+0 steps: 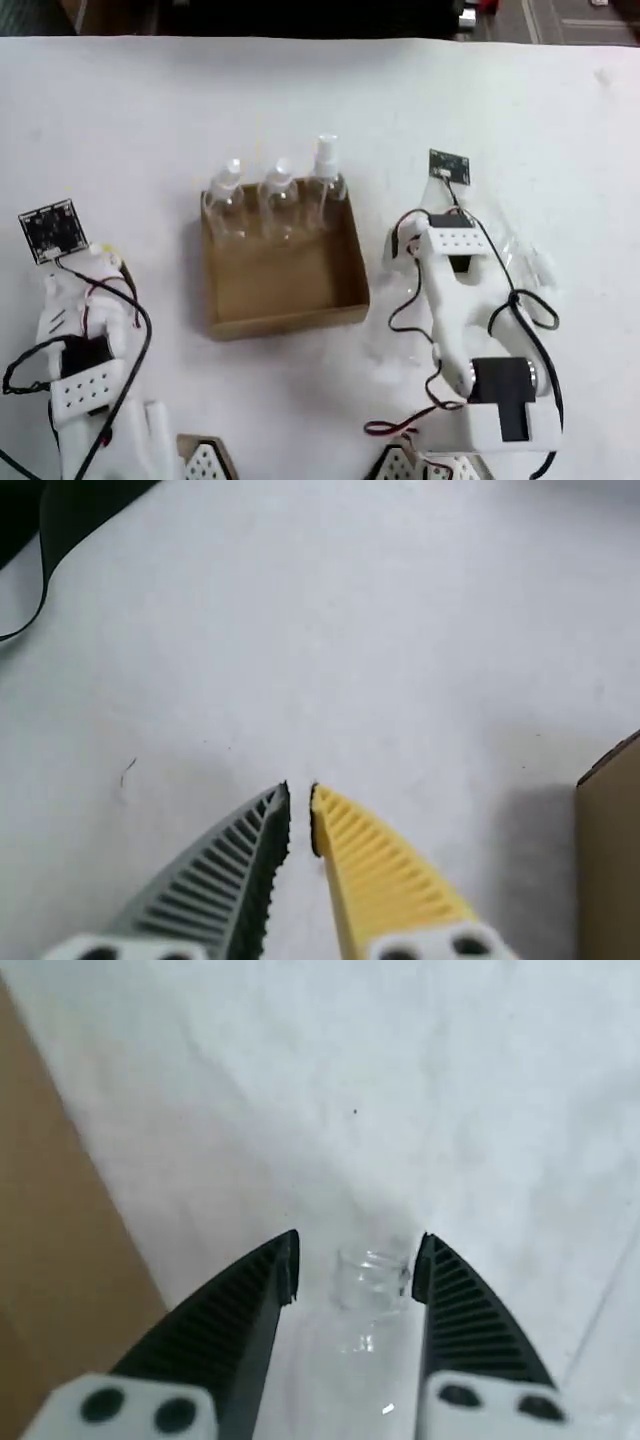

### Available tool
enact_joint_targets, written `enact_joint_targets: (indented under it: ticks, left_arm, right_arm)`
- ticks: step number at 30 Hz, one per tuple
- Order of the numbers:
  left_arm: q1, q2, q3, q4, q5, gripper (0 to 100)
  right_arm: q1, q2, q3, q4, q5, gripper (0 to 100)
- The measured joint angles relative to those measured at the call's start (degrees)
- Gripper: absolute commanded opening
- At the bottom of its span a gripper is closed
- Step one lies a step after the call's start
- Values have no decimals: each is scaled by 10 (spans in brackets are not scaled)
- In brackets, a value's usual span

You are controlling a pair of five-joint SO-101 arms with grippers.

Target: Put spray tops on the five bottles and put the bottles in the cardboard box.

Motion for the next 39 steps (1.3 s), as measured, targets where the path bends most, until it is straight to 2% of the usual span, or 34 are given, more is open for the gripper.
enact_joint_targets:
  ticks: [5, 13, 20, 24, 30, 36, 39]
  left_arm:
    - [0, 0, 0, 0, 0, 46]
    - [0, 0, 0, 0, 0, 46]
    - [23, 0, 0, 0, 0, 46]
    - [35, 0, 0, 0, 0, 46]
    - [39, 0, 0, 0, 0, 46]
    - [47, 0, 0, 0, -2, 42]
    - [66, 0, 11, 0, -37, 42]
  right_arm:
    - [3, 26, -23, 0, -1, 57]
    - [9, 30, -25, 0, 0, 49]
    - [33, -37, -18, 0, 0, 48]
    - [35, -102, 1, 0, 0, 48]
    - [26, -244, 24, -4, 40, 48]
    - [-14, -425, 35, -5, 110, 47]
    - [-51, -520, 61, -25, 117, 16]
